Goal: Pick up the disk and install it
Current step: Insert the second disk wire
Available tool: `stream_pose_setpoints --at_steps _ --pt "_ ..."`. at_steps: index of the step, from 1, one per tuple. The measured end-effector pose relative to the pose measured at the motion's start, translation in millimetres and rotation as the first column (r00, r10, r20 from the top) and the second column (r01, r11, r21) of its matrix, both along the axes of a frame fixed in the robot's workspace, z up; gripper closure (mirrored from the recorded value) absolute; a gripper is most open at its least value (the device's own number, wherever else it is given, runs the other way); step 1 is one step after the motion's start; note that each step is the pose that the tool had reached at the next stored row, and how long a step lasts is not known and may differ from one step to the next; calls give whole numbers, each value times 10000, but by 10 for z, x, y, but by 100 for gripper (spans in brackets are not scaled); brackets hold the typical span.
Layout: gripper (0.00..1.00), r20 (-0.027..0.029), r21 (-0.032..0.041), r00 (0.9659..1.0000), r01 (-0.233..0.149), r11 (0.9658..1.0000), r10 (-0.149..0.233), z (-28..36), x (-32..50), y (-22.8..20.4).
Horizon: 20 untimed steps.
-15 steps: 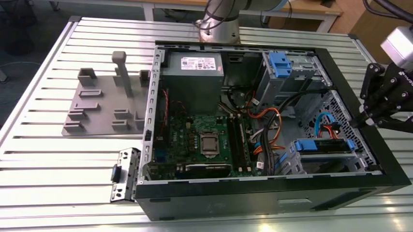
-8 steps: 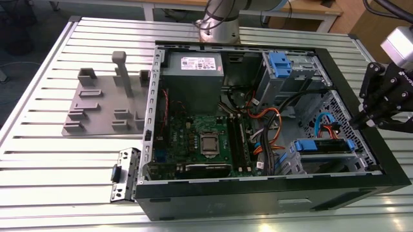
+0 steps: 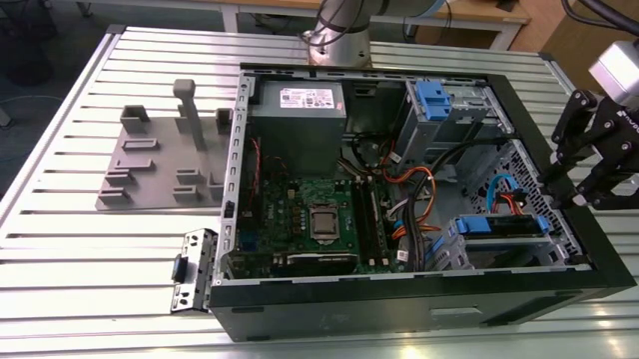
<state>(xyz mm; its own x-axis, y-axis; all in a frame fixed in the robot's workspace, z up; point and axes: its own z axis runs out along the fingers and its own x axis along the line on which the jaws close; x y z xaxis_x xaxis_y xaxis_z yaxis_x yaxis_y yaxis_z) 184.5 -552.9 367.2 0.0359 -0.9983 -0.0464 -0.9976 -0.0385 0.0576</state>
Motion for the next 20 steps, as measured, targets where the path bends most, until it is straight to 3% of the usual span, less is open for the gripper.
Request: stream_pose_setpoints --at_steps 9,14,20 --pt "59 1 0 10000 1 10000 -1 -79 -194 6" --pt "59 0 1 10000 -1 10000 1 -150 -207 -2" --pt "60 0 -1 10000 0 10000 0 -153 -207 -3"
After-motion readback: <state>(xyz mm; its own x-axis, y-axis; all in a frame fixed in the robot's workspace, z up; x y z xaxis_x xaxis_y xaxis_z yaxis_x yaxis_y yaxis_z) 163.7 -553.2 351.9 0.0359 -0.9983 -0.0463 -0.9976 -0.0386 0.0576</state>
